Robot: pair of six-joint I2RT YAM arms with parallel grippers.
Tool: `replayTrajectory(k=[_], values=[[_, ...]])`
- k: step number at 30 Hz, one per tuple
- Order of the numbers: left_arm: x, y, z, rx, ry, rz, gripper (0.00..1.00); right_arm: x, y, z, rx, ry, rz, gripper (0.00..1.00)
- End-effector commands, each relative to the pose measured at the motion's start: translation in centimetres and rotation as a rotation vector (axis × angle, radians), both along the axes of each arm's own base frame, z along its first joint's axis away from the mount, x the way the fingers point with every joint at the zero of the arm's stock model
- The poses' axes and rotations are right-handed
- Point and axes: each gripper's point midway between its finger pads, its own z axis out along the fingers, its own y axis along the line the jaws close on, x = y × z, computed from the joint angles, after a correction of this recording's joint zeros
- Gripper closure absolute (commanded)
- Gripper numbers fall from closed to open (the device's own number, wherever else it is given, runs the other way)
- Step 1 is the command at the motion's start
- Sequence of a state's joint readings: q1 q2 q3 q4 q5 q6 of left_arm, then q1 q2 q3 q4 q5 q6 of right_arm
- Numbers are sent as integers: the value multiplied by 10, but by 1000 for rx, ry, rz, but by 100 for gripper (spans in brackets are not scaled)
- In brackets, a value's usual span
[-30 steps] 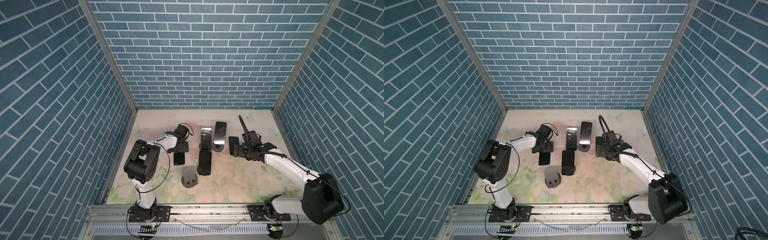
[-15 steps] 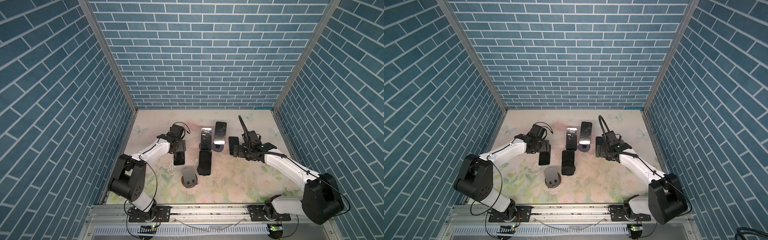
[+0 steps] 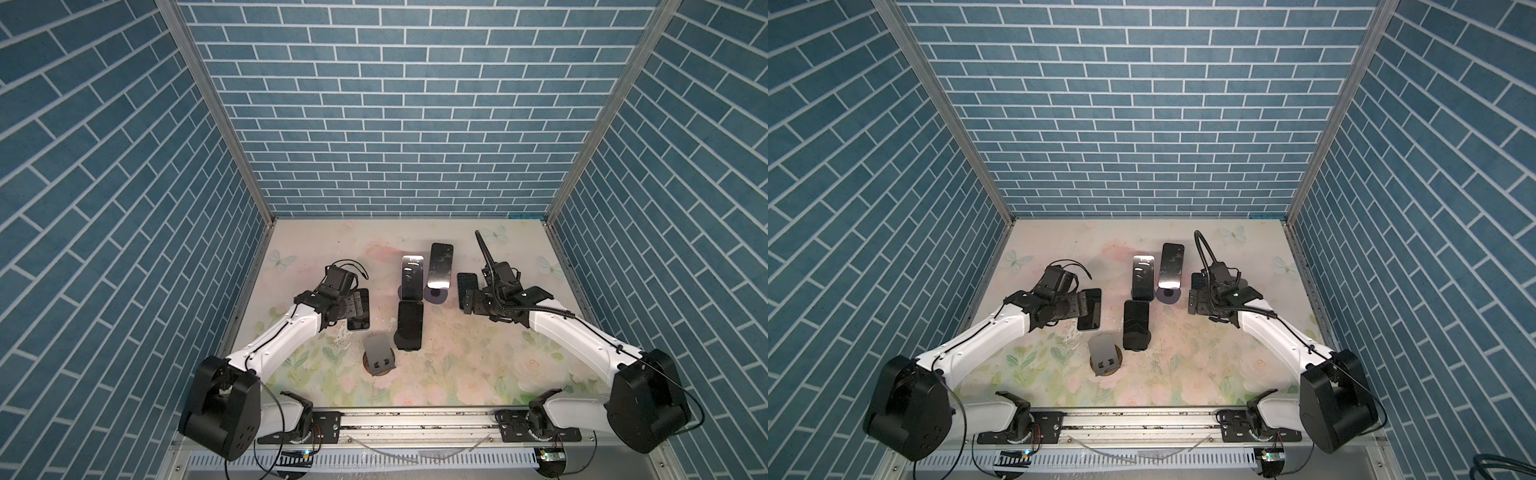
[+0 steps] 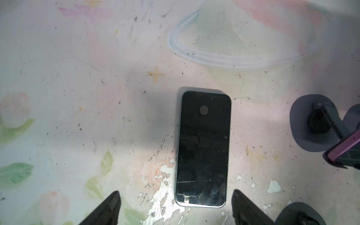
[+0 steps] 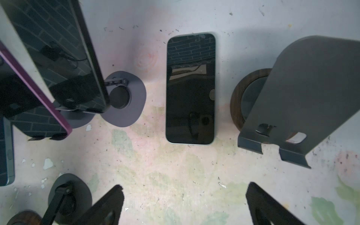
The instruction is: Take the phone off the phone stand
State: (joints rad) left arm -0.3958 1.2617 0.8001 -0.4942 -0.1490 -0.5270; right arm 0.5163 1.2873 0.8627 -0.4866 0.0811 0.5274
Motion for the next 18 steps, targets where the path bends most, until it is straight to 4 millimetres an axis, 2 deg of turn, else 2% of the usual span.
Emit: replayTrajectory(k=[1, 8, 9, 13, 18], values=[[1, 4, 10, -17, -64, 18, 10, -1, 12, 27, 55, -59, 6, 1], [-2, -1, 32, -93, -186, 1, 10, -14, 45, 73, 136, -159, 111, 1], [-5, 1, 28, -97, -188, 0, 10, -17, 49, 77, 142, -169, 127, 1], [-12, 2, 40, -133, -262, -7, 9, -28, 74, 94, 151, -207, 207, 1], [-25, 14, 56, -136, -350, 13, 6, -47, 113, 113, 146, -265, 332, 1]])
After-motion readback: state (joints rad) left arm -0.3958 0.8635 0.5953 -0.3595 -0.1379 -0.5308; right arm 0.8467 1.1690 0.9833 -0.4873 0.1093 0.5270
